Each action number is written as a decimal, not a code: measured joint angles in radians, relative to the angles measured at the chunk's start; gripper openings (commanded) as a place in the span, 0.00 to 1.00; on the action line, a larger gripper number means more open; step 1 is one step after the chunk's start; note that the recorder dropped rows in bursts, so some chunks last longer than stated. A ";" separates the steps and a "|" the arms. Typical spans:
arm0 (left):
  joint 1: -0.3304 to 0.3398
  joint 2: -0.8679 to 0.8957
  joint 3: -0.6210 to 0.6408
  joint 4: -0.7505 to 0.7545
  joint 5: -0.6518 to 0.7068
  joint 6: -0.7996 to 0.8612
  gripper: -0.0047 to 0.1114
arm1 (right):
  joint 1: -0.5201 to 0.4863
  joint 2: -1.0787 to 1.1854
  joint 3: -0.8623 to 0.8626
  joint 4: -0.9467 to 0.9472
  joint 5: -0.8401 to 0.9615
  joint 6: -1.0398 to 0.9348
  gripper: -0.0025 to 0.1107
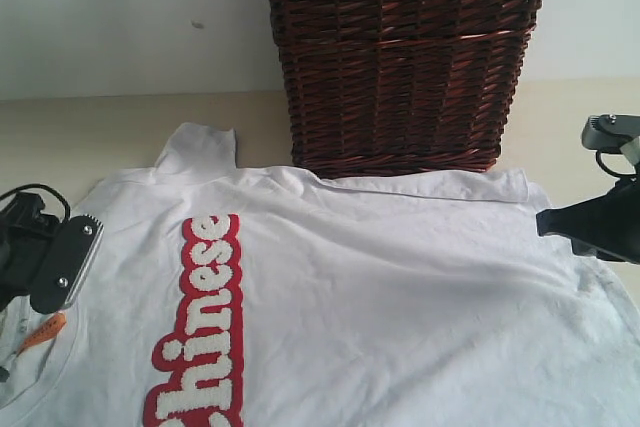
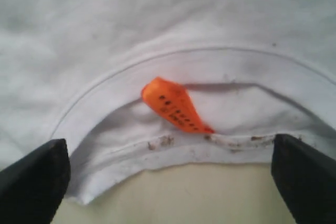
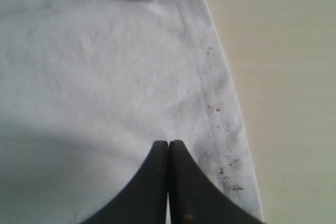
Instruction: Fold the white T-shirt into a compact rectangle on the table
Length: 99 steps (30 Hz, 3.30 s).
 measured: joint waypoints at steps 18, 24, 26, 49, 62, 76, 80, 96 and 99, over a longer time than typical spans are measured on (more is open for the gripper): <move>0.147 0.025 0.052 -0.234 -0.050 0.274 0.95 | 0.000 0.000 0.000 0.013 0.002 -0.010 0.02; 0.164 0.027 0.052 -0.259 -0.053 0.301 0.95 | 0.000 0.000 0.000 0.015 0.002 -0.012 0.02; 0.164 0.036 0.052 -0.277 -0.040 0.304 0.95 | 0.000 0.000 0.000 0.015 0.002 -0.013 0.02; 0.164 0.093 0.041 -0.236 -0.026 0.306 0.95 | 0.000 0.000 0.000 0.019 0.006 -0.017 0.02; 0.164 0.105 0.038 -0.236 -0.012 0.303 0.95 | 0.000 0.000 0.000 0.082 0.021 -0.077 0.10; 0.164 0.107 0.038 -0.236 -0.012 0.303 0.95 | 0.000 -0.230 -0.185 0.275 0.398 -0.185 0.42; 0.164 0.108 0.036 -0.236 -0.012 0.303 0.95 | 0.000 -0.306 -0.240 0.274 0.470 -0.231 0.57; 0.164 0.108 0.034 -0.236 -0.010 0.303 0.95 | 0.000 -0.363 -0.352 0.026 0.790 -0.280 0.68; 0.164 0.108 0.034 -0.236 -0.010 0.303 0.95 | -0.002 -0.363 -0.352 -0.175 0.718 -0.113 0.70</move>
